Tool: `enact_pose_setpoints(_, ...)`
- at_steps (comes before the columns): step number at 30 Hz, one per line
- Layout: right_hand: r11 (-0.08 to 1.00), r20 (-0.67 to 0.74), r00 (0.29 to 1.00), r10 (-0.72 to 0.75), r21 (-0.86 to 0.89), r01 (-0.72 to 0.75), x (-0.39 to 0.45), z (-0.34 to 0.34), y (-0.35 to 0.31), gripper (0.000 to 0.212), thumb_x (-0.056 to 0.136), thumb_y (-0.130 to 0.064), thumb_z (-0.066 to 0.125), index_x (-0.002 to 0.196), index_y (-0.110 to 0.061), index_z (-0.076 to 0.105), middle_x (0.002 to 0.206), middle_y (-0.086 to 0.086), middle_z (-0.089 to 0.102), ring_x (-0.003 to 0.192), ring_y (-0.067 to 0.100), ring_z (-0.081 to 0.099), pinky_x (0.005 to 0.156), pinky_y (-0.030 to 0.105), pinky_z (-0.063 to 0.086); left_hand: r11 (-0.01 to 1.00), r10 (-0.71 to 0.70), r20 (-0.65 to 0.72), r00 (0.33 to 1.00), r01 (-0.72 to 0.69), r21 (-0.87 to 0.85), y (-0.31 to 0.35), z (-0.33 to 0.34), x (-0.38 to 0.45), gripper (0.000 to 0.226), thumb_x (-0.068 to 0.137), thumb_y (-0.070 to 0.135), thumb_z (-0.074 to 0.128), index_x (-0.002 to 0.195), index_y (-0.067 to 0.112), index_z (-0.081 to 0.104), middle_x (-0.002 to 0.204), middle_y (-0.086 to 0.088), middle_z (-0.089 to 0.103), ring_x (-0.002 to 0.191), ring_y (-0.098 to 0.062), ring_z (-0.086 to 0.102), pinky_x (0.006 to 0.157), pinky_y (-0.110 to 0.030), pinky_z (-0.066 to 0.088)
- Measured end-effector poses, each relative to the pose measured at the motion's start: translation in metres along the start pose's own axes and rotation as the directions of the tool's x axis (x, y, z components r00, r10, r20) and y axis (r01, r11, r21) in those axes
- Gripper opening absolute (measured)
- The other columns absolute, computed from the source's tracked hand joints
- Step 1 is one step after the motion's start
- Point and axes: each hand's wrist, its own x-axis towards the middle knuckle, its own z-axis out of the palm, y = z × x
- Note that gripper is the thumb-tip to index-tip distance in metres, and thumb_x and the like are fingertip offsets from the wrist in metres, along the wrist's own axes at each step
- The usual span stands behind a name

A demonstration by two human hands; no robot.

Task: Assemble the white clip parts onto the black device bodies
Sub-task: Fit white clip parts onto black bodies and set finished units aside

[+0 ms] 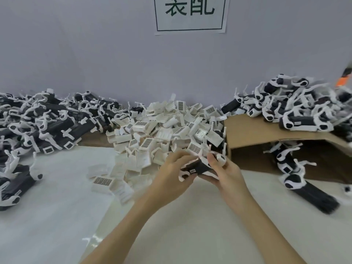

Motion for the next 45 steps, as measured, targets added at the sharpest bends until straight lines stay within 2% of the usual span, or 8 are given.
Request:
enact_pose_setpoints(4,0.972,-0.027,0.991,0.130,0.202,-0.121,-0.001,0.003,-0.001,0.062,0.078,-0.051,0.079,0.119,-0.005,0.074,0.117,0.018,0.076,0.109,0.031,0.075,0.079,0.037,0.064,0.958,-0.183,-0.171,0.968,0.137,-0.251,-0.007,0.000,-0.008,0.083,0.086,0.033,0.089,0.155,0.028,0.044,0.155,0.010,0.036,0.144,-0.008,0.045,0.101,-0.021,0.053)
enact_pose_setpoints(7,0.940,-0.014,0.985,0.173,0.299,-0.161,-0.003,0.008,-0.003,0.061,0.081,-0.049,0.075,0.122,-0.005,0.071,0.120,0.019,0.075,0.110,0.034,0.074,0.081,0.036,0.064,0.732,-0.455,0.005,0.891,0.377,-0.568,-0.002,-0.004,-0.010,0.079,0.082,0.053,0.086,0.148,0.045,0.043,0.145,0.004,0.056,0.120,-0.006,0.068,0.091,-0.019,0.057)
enact_pose_setpoints(11,0.939,-0.002,0.983,0.182,0.296,-0.173,-0.007,0.015,-0.005,0.061,0.082,-0.049,0.073,0.120,-0.001,0.071,0.119,0.020,0.075,0.112,0.033,0.074,0.083,0.035,0.064,0.450,-0.544,0.189,0.817,0.474,-0.757,-0.002,0.000,-0.012,0.075,0.088,0.052,0.080,0.147,0.019,0.049,0.124,-0.009,0.076,0.107,-0.034,0.077,0.114,-0.050,0.046)
enact_pose_setpoints(28,0.990,-0.003,0.993,0.120,0.072,-0.119,-0.008,0.009,-0.004,0.045,0.082,-0.054,0.077,0.108,-0.017,0.082,0.112,0.012,0.078,0.105,0.026,0.076,0.078,0.028,0.061,0.383,-0.465,0.203,0.861,0.403,-0.831,0.006,-0.007,-0.013,0.043,0.096,0.040,0.072,0.128,0.013,0.064,0.125,-0.019,0.072,0.102,-0.042,0.073,0.088,-0.043,0.061)
enact_pose_setpoints(33,1.000,-0.087,0.996,-0.014,-0.003,0.014,-0.009,0.013,-0.001,0.059,0.077,-0.053,0.082,0.117,-0.011,0.070,0.112,0.010,0.078,0.111,0.026,0.074,0.094,0.043,0.060,0.636,-0.509,0.124,0.852,0.469,-0.612,0.011,-0.001,-0.013,0.083,0.089,0.064,0.067,0.159,0.041,0.030,0.135,0.002,0.066,0.106,-0.015,0.074,0.083,-0.026,0.061)
enact_pose_setpoints(37,0.944,-0.057,0.960,-0.275,-0.205,0.258,-0.014,0.015,-0.002,0.065,0.069,-0.049,0.092,0.122,-0.025,0.064,0.113,0.002,0.073,0.111,0.020,0.071,0.094,0.037,0.059,0.925,-0.288,-0.205,0.935,0.217,-0.312,0.011,-0.005,-0.017,0.061,0.103,0.064,0.048,0.159,0.044,0.037,0.149,0.016,0.046,0.136,-0.015,0.053,0.096,-0.021,0.052)
enact_pose_setpoints(41,0.743,0.204,0.900,-0.386,-0.509,0.434,-0.018,0.015,0.010,0.075,0.077,-0.038,0.093,0.137,-0.038,0.048,0.124,-0.019,0.068,0.117,0.005,0.066,0.091,0.016,0.052,0.980,-0.052,-0.164,0.985,0.019,-0.199,0.014,-0.012,-0.018,0.055,0.098,0.056,0.065,0.148,0.034,0.056,0.142,0.013,0.053,0.132,-0.023,0.057,0.103,-0.033,0.050)
enact_pose_setpoints(45,0.650,0.299,0.881,-0.367,-0.595,0.473,-0.018,0.015,0.025,0.076,0.084,-0.025,0.088,0.141,-0.036,0.038,0.134,-0.022,0.063,0.123,0.001,0.063,0.096,0.017,0.053,0.915,-0.182,-0.108,0.977,0.128,-0.382,0.023,-0.003,-0.018,0.045,0.091,0.036,0.081,0.134,0.036,0.067,0.127,0.012,0.058,0.119,-0.019,0.065,0.093,-0.026,0.056)
